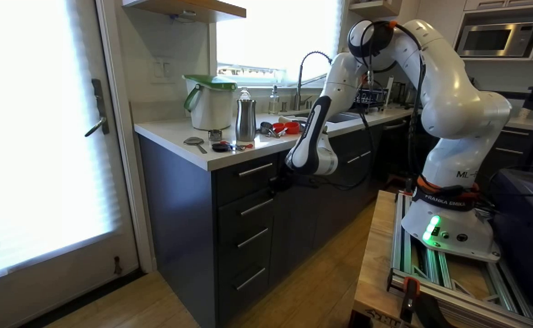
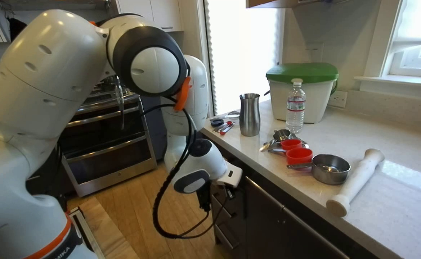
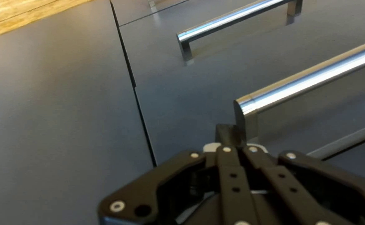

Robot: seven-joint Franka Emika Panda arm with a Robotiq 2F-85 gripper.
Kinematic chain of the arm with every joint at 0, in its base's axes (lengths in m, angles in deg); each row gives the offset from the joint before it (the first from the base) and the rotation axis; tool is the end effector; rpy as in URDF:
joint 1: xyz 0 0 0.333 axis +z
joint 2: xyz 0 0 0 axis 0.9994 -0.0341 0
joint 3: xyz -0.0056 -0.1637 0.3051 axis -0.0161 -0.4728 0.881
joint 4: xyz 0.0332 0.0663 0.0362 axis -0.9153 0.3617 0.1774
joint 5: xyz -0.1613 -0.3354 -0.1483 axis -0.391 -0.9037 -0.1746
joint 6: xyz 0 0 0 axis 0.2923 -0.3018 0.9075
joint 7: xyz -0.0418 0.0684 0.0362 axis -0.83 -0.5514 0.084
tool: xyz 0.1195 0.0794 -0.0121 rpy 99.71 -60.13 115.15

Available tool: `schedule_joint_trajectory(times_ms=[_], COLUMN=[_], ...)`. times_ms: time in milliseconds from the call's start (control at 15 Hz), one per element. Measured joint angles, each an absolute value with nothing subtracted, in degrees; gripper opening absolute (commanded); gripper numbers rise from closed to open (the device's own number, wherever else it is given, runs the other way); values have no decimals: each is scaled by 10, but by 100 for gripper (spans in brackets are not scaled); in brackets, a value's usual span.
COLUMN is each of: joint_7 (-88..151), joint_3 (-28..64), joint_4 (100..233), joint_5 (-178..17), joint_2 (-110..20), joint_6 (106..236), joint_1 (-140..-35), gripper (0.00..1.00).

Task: Close the open drawer fully

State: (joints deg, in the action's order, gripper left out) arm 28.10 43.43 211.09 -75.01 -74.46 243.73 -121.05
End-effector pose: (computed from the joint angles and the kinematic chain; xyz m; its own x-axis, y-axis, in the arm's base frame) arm 0.5120 -0.0897 0.0480 0.7521 -0.5426 0.3741 -0.4460 -0.8369 -0.3173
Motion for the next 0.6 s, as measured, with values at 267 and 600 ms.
schedule_joint_trajectory(times_ms=[267,600], joint_7=[235,228], joint_3=[419,364], joint_4=[2110,2109], joint_5=[-775,-775], joint_2=[-745,-731], joint_6=[2453,2428], joint_1=[-1207,-1165], gripper=[0,0])
